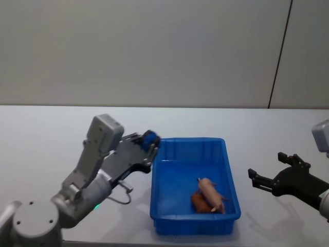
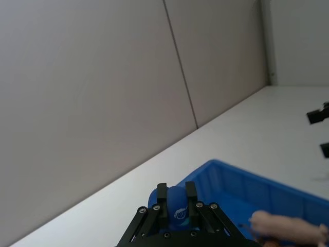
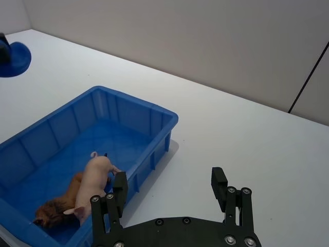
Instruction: Pick up the two dolls from the table and place them into the box.
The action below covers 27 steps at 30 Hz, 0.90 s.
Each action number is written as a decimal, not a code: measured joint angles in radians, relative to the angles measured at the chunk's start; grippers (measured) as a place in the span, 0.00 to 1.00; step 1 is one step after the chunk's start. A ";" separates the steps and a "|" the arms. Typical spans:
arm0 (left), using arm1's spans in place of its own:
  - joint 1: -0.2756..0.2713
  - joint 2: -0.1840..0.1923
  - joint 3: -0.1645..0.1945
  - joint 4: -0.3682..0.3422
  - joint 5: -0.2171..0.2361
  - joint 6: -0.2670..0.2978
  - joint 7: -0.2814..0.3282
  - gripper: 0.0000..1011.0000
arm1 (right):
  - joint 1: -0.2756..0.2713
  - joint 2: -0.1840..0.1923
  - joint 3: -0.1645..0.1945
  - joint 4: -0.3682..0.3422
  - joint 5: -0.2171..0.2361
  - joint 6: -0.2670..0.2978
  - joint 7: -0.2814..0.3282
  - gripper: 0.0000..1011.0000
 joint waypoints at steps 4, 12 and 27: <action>-0.025 -0.034 0.015 0.006 -0.002 -0.012 -0.028 0.19 | 0.000 0.000 0.000 0.000 0.000 0.000 0.000 0.99; -0.058 -0.083 0.040 0.035 -0.013 -0.018 -0.070 0.38 | 0.000 0.000 0.000 0.000 0.000 0.000 0.000 0.99; -0.076 -0.118 0.063 0.074 -0.004 0.002 -0.091 0.83 | 0.000 0.000 0.000 0.000 0.000 0.000 0.000 0.99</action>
